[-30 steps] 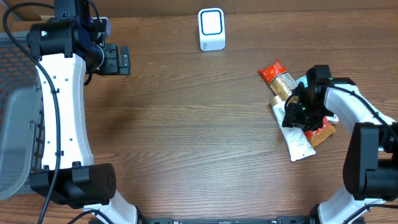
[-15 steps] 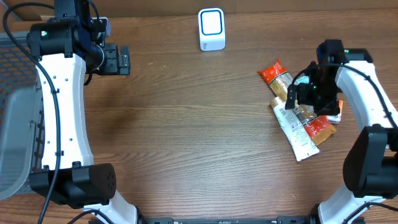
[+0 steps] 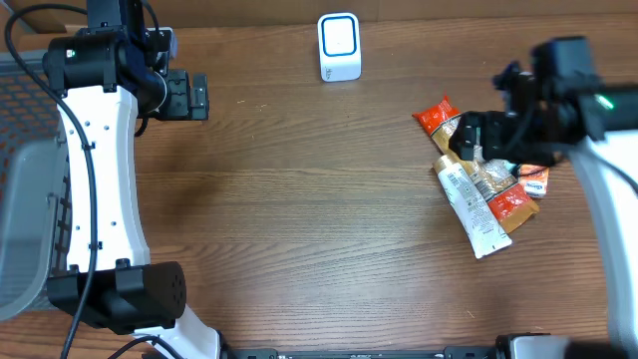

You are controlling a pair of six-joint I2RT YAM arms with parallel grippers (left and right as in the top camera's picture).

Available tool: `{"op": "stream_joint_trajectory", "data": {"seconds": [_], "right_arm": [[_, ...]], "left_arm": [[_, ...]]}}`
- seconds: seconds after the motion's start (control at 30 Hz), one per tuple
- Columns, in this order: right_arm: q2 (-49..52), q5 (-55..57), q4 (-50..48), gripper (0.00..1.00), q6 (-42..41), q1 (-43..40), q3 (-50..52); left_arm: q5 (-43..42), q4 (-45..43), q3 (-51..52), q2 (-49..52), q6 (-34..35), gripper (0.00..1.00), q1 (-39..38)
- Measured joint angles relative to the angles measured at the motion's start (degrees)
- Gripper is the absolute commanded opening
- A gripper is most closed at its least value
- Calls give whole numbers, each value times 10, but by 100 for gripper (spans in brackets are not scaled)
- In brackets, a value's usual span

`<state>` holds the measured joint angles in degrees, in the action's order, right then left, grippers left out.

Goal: Scan the item barcode
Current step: 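Open the right gripper and withdraw it rightward from the pile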

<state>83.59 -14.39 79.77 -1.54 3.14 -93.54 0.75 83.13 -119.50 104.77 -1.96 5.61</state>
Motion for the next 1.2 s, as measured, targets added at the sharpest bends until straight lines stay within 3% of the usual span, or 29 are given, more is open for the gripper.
{"op": "stream_joint_trajectory", "data": {"seconds": [0.3,0.97,1.2], "right_arm": [[-141,-19,4,100,0,0,-7],[-137,-19,4,100,0,0,-7],[-179,-19,4,100,0,0,-7]], "left_arm": [[0,0,0,0,0,100,0],[0,0,0,0,0,100,0],[0,0,0,0,0,100,0]]}}
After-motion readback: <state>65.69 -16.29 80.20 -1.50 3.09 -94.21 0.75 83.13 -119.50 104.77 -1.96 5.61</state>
